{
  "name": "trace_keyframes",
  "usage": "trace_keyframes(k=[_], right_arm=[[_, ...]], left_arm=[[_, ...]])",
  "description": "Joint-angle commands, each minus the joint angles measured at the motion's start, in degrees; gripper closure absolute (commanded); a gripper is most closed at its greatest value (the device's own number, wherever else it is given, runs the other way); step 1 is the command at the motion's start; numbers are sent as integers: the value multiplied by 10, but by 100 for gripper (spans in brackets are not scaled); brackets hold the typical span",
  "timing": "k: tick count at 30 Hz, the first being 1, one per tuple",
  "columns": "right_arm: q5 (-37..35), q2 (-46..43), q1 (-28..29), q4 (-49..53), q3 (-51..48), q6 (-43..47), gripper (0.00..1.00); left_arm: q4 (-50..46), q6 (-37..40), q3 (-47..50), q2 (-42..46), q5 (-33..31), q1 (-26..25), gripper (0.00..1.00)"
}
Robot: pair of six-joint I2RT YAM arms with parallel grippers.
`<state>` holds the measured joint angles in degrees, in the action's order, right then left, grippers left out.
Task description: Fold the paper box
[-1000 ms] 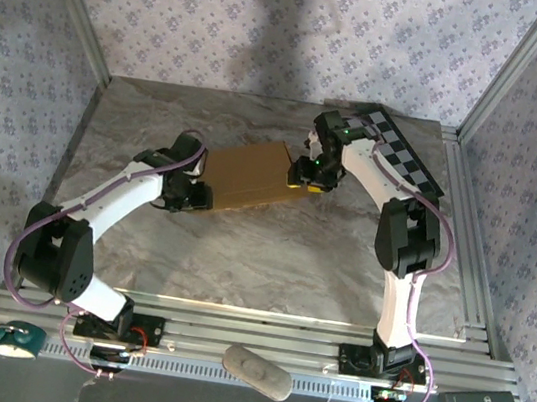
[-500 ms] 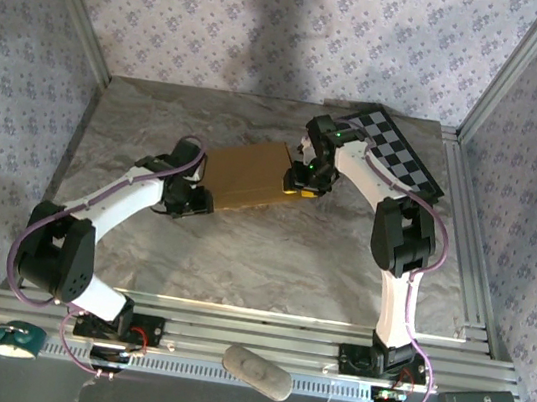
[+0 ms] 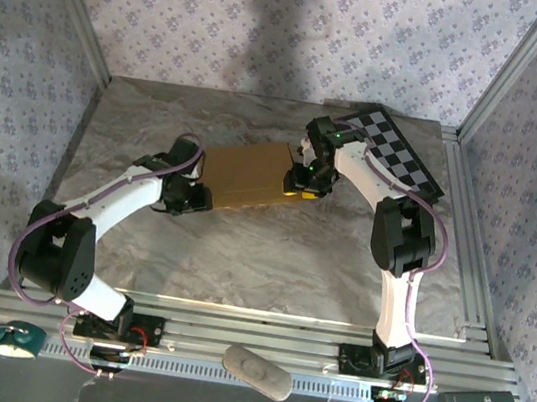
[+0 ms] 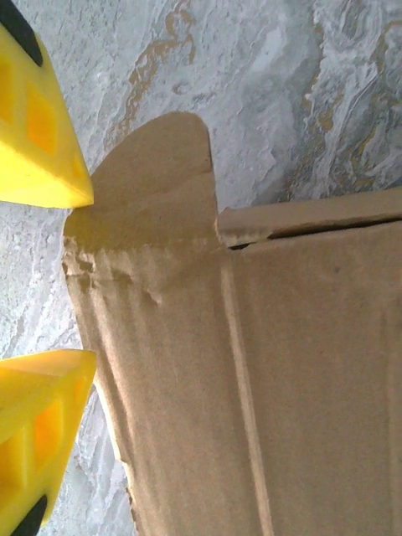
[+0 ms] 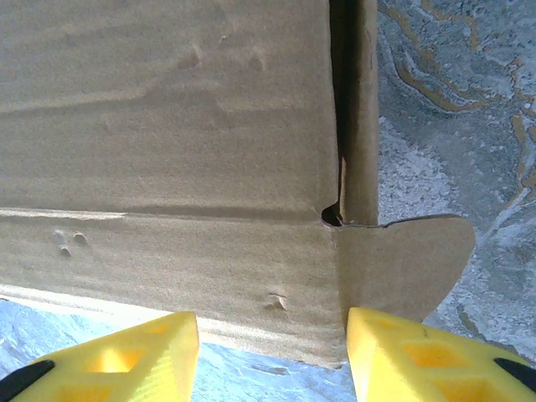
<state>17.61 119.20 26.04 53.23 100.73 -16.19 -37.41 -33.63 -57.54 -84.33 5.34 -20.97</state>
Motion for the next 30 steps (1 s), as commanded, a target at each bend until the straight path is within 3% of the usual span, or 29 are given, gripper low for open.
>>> trace_keyframes(k=[1, 7, 18, 30], right_arm=[[1, 7, 1, 21, -2, 10, 49], [2, 9, 0, 25, 7, 10, 49], [-2, 12, -2, 34, 17, 12, 46], [6, 22, -6, 39, 30, 20, 44]], left_arm=[[-11, 12, -24, 28, 8, 8, 51], [-88, 30, -68, 24, 1, 17, 51], [-37, 59, -79, -69, 14, 29, 52], [1, 37, -102, -102, 30, 25, 59]])
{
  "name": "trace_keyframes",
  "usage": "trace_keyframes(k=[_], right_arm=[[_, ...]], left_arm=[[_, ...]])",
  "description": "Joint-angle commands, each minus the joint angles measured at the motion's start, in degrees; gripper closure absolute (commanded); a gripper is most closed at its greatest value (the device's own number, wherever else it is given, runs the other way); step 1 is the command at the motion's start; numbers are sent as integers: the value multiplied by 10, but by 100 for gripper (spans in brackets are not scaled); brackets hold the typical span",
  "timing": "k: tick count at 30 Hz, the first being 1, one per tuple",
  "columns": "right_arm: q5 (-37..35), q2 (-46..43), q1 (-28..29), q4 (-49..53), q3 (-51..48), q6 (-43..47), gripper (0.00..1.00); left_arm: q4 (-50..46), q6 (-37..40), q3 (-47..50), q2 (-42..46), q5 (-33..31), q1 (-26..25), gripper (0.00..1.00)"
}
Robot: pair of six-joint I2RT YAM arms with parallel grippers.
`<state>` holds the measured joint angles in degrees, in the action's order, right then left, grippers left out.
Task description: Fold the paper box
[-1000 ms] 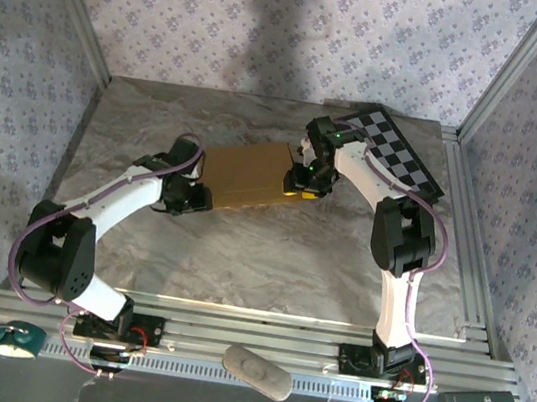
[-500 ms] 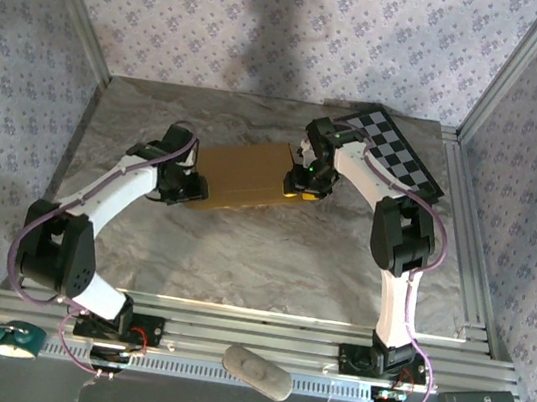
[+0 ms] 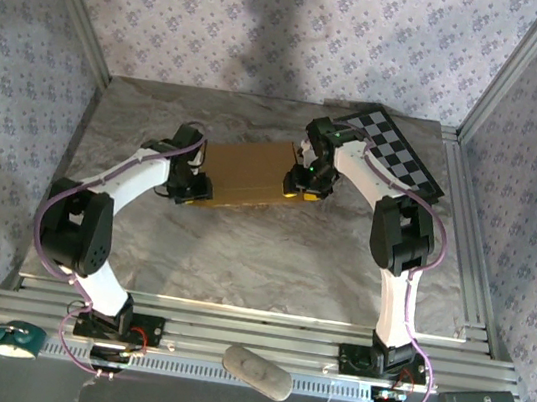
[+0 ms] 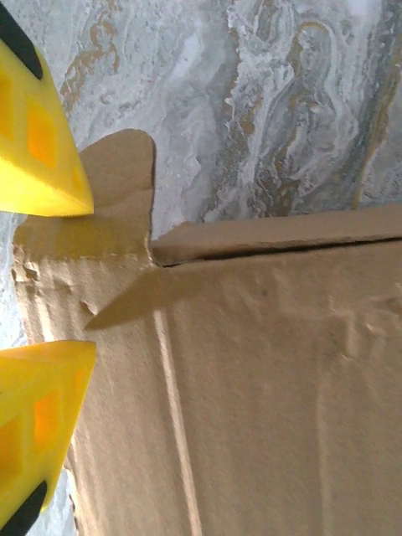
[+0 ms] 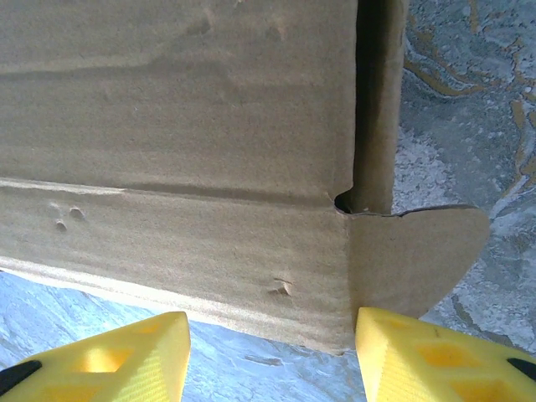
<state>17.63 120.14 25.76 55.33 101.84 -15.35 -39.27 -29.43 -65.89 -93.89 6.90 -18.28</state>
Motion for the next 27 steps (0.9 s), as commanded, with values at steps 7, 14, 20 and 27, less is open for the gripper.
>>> trace_keyframes(k=[7, 14, 20, 27], right_arm=[[13, 11, -14, 20, 20, 13, 42], [13, 3, -25, 21, 16, 23, 37], [39, 22, -23, 14, 30, 13, 37], [73, 27, -24, 3, 30, -9, 37]], left_arm=[[21, -11, -21, -9, 18, -6, 61], [9, 0, -16, 15, 3, 0, 53], [27, -5, -9, 6, 38, 9, 51], [60, -30, 5, 2, 68, 13, 51]])
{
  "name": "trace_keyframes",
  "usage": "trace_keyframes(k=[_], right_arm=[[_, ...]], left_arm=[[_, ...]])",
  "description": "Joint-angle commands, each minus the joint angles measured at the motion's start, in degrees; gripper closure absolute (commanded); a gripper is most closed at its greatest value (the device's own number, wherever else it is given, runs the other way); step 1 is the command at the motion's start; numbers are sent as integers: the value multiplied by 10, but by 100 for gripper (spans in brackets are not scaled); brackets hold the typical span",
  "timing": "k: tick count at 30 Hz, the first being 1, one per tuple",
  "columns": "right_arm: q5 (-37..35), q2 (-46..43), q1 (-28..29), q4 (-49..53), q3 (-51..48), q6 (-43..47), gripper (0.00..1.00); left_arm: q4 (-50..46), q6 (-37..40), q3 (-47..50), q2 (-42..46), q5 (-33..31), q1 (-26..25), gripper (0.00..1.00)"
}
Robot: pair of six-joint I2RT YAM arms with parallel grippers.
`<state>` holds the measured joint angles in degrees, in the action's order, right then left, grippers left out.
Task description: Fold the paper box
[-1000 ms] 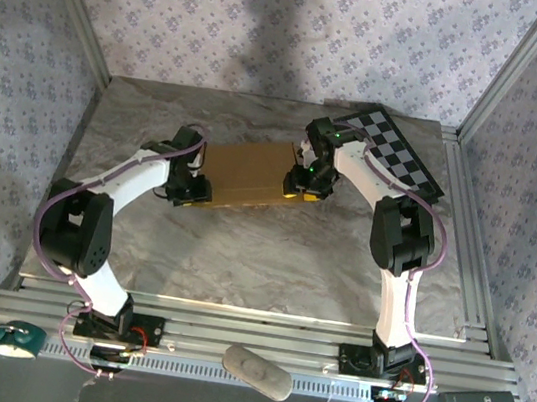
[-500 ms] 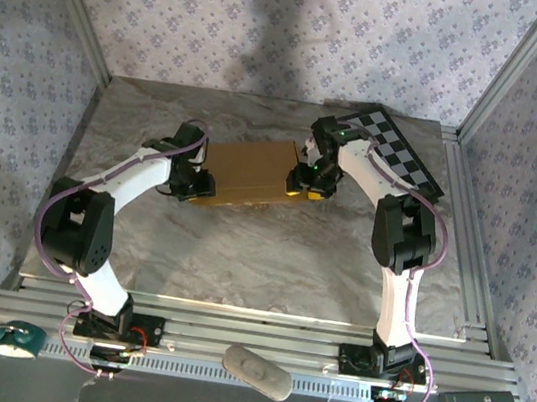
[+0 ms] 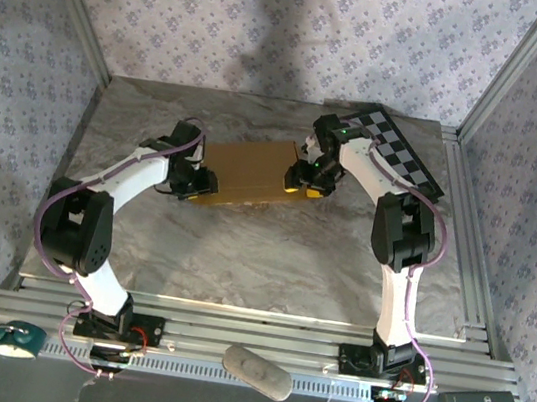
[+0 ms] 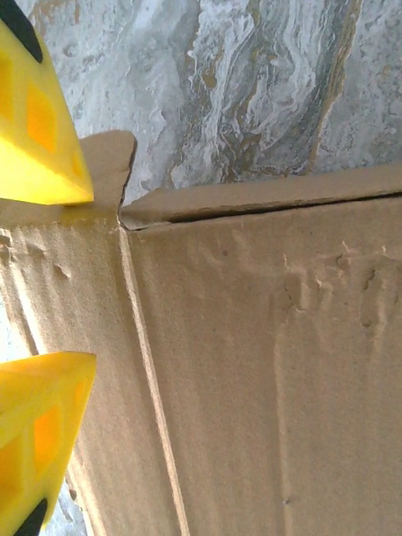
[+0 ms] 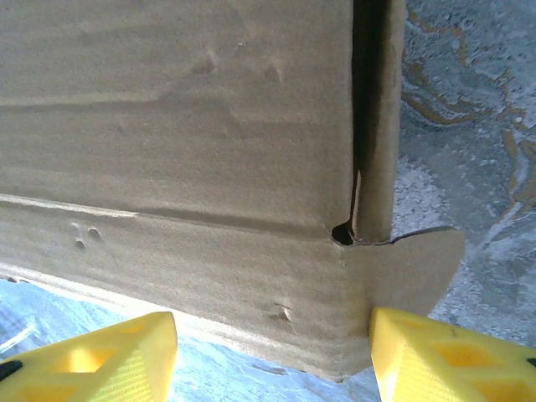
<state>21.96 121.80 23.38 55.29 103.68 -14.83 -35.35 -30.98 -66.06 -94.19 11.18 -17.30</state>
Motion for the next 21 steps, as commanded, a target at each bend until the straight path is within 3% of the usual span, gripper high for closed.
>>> trace_keyframes(k=[1, 10, 21], right_arm=[[33, 9, -1, 1, 10, -17, 37], [82, 2, -11, -26, -8, -55, 42], [141, -8, -26, -61, -32, -116, 67]], left_arm=[[23, -17, 7, 5, 27, 3, 51], [44, -40, 10, 10, 58, 4, 58], [72, -82, 39, 38, 88, 23, 70]])
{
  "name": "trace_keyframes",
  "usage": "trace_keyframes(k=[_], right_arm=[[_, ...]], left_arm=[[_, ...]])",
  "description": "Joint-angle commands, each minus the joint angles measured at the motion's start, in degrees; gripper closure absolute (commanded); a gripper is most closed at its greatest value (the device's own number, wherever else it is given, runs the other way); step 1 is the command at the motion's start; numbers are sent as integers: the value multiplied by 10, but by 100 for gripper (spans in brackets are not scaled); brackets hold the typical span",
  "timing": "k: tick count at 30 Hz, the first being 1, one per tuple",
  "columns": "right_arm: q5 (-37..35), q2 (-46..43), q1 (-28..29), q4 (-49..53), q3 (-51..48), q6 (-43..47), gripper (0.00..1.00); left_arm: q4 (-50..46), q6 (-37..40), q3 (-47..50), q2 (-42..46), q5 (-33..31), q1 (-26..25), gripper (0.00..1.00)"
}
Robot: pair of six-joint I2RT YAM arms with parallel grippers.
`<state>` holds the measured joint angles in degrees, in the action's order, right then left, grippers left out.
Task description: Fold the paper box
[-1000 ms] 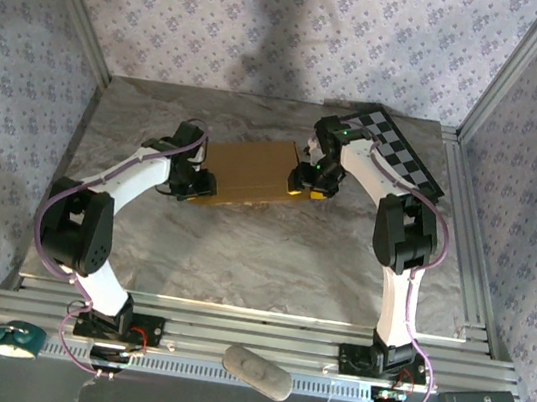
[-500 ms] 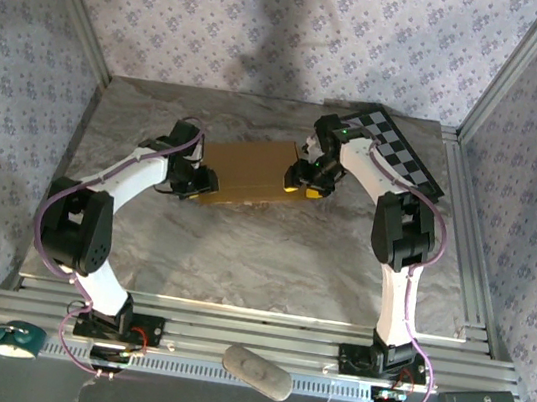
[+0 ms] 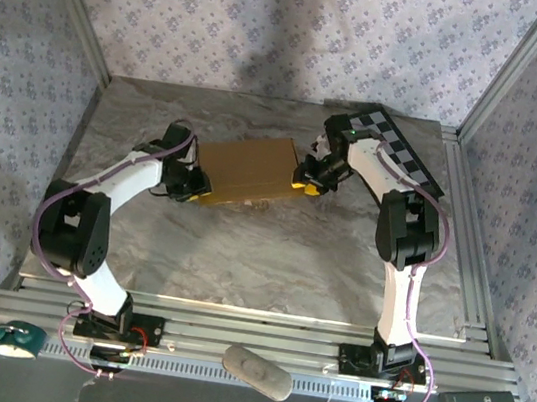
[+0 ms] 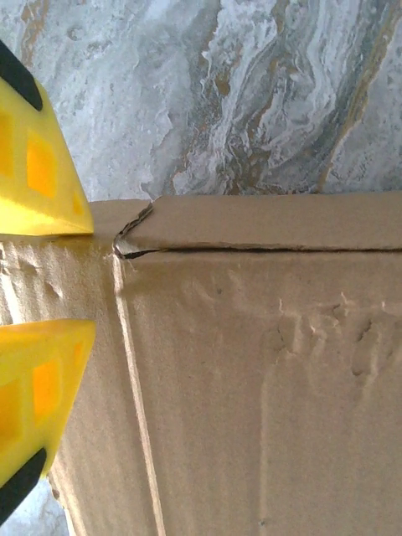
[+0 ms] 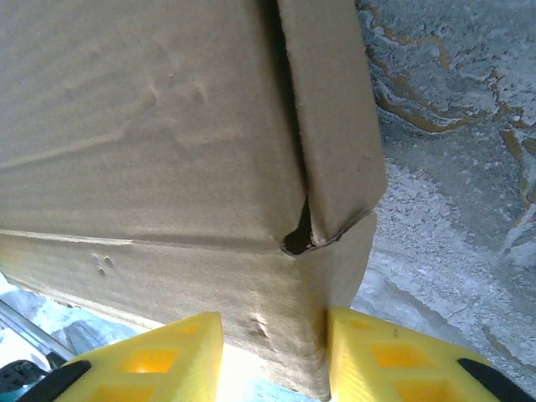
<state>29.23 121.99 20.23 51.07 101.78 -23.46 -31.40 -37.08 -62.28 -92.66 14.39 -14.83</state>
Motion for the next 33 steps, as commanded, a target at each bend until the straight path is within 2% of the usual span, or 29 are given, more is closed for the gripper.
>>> trace_keyframes(k=[1, 8, 25, 30, 33], right_arm=[[72, -11, 4, -23, -15, -34, 69], [80, -12, -2, -31, -24, -48, 76], [72, -6, -13, -23, -14, -64, 89], [75, -1, -16, -14, -2, -71, 90], [74, 0, -18, -12, 1, -72, 88]], left_arm=[[34, -25, 3, 24, 60, 0, 70], [45, -52, 1, 26, 84, 11, 71], [62, -114, 17, 37, 153, 34, 87], [79, -139, 27, 39, 171, 45, 95], [76, -139, 28, 42, 173, 49, 94]])
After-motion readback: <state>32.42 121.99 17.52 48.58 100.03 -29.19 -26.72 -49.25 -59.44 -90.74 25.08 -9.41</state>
